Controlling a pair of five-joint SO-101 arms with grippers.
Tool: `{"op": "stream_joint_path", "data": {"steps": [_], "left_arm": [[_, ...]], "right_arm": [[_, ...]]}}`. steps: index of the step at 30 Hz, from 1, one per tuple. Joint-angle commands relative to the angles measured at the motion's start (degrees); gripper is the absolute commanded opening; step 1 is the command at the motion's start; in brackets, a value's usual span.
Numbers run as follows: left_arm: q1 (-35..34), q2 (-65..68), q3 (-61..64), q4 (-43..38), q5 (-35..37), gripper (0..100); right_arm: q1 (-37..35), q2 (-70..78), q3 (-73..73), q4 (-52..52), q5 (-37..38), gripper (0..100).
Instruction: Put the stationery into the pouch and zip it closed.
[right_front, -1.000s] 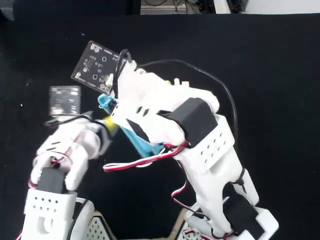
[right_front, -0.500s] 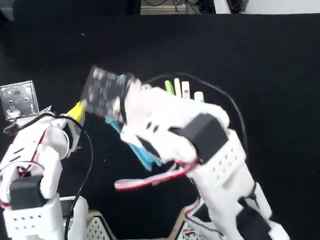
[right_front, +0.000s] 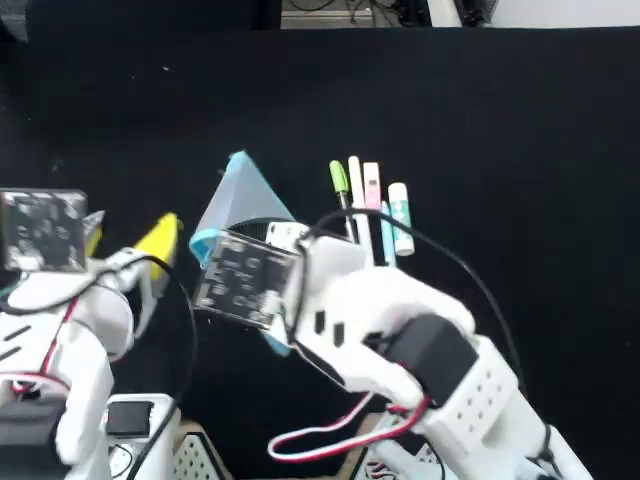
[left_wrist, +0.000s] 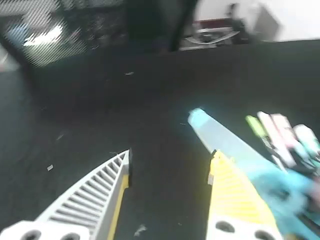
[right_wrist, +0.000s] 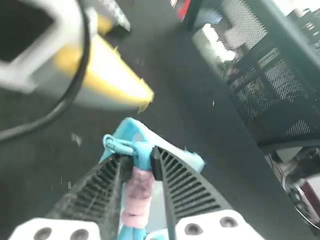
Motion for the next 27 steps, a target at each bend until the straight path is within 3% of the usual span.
{"op": "stream_joint_path", "data": {"steps": [1, 14, 27], "left_arm": [[8.22, 0.53, -4.62, 2.37, -1.41, 26], [10.95, 0.53, -4.44, -1.85, -6.42, 26], [11.12, 0.09, -7.96, 0.62, -9.49, 26]], "right_arm": [[0.26, -6.55, 5.58, -6.59, -1.93, 1.1], [0.35, -12.35, 10.77, -5.54, -1.93, 1.1], [0.35, -12.26, 10.95, -5.27, -1.93, 1.1]]}}
